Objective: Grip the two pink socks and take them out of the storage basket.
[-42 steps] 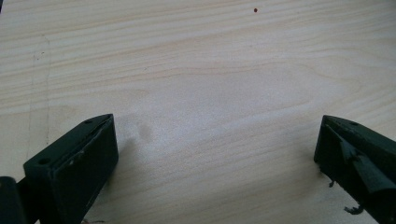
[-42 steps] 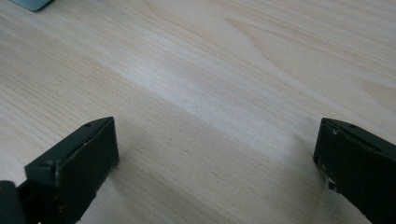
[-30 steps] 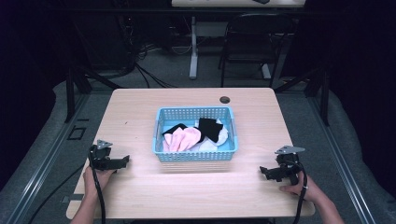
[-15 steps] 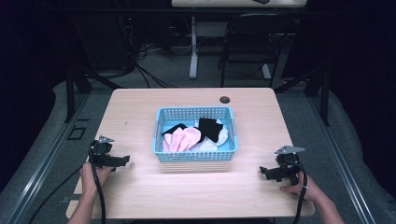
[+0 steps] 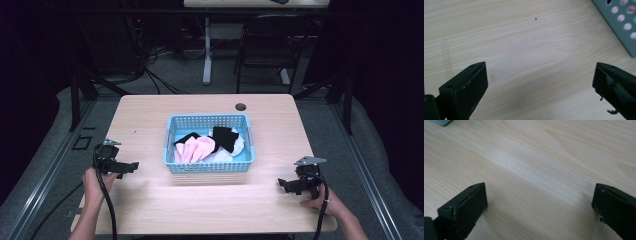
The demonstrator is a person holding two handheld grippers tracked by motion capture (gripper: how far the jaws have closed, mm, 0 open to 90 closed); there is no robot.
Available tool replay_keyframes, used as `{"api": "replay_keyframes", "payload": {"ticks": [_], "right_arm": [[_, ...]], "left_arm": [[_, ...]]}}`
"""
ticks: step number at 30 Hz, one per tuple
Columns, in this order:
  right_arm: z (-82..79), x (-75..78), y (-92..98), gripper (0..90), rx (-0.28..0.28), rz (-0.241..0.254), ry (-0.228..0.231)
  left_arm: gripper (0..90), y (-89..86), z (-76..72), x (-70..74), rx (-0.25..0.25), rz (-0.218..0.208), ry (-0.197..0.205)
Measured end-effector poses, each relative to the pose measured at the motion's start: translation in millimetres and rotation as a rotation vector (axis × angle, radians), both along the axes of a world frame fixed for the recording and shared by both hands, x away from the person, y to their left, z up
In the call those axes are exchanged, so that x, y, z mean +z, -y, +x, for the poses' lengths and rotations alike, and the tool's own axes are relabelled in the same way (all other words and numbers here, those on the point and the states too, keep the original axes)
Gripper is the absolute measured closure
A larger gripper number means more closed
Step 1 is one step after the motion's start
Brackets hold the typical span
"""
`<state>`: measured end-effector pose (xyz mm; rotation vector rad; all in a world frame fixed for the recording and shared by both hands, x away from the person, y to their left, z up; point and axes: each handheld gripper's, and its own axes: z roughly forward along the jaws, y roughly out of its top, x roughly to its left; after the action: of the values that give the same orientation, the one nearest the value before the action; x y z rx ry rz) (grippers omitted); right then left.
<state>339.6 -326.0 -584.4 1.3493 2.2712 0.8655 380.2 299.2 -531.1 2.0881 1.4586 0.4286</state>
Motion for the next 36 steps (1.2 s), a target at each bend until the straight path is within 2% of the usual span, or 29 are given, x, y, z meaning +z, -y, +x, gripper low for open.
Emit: {"api": "replay_keyframes", "payload": {"ticks": [2, 10, 17, 22, 25, 36], "right_arm": [[-0.1, -0.1, -0.1, 0.0, 0.001, 0.005, 0.0], [-0.7, 0.0, -0.7, 0.0, -0.009, 0.004, 0.0], [-0.4, 0.4, -0.8, 0.0, -0.001, -0.003, -0.004], [0.4, 1.5, -1.3, 0.0, 0.003, -0.007, -0.018], [0.6, 2.1, -1.0, 0.0, 0.013, -0.011, -0.025], [0.7, 2.4, -0.7, 0.0, 0.02, -0.018, -0.027]], "left_arm": [[0.2, 2.6, -0.5, 11.1, -0.013, -0.016, -0.003], [0.3, 16.3, 0.6, 30.1, -0.068, -0.006, -0.007], [0.3, 23.9, 7.6, 50.6, -0.096, 0.007, 0.004], [0.3, 33.8, 13.2, 67.1, -0.122, -0.008, 0.013], [0.3, 40.6, 17.9, 77.2, -0.139, 0.005, 0.018], [0.4, 62.7, 29.6, 98.4, -0.187, 0.043, 0.022]]}}
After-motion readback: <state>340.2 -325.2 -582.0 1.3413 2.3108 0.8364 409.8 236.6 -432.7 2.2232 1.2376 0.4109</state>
